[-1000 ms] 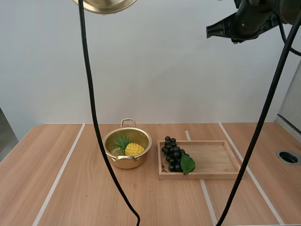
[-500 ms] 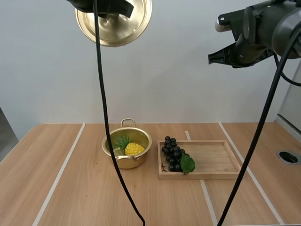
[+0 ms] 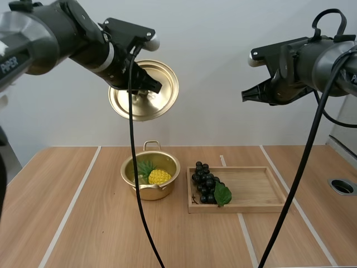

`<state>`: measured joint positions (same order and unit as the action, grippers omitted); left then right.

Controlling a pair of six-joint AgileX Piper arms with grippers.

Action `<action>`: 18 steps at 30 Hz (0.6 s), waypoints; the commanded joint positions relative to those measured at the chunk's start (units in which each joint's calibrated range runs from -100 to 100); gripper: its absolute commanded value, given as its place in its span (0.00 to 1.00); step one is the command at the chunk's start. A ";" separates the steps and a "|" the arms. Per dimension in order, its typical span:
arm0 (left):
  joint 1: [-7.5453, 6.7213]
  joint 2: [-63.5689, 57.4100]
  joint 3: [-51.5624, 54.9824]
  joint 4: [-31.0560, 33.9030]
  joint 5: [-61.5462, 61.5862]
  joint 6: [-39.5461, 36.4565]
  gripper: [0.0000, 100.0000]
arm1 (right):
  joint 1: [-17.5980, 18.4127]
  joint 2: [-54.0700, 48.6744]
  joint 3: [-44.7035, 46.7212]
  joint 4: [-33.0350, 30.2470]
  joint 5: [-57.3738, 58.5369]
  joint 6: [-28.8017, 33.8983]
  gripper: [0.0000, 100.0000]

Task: Open the pot, put the pineapple inside, and close it

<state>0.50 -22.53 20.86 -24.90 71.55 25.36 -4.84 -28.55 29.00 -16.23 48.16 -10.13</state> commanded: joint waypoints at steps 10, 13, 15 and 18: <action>-0.07 5.06 9.17 -2.03 -2.71 2.45 0.00 | -0.23 -0.53 1.43 -1.33 -3.52 -0.34 0.00; -0.07 6.57 11.19 -2.25 -2.72 3.30 0.00 | -0.23 -0.53 1.43 -1.33 -3.36 -0.34 0.00; -0.07 7.51 12.40 -2.25 -3.36 3.50 0.00 | -0.23 -0.53 1.43 -1.33 -3.36 -0.34 0.00; -0.07 8.15 14.52 -2.25 -6.51 4.53 0.00 | -0.23 -0.53 1.43 -1.33 -3.36 -0.34 0.00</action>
<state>0.50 -14.71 34.30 -25.72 68.40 29.00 -4.84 -28.55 30.23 -17.13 45.95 -10.13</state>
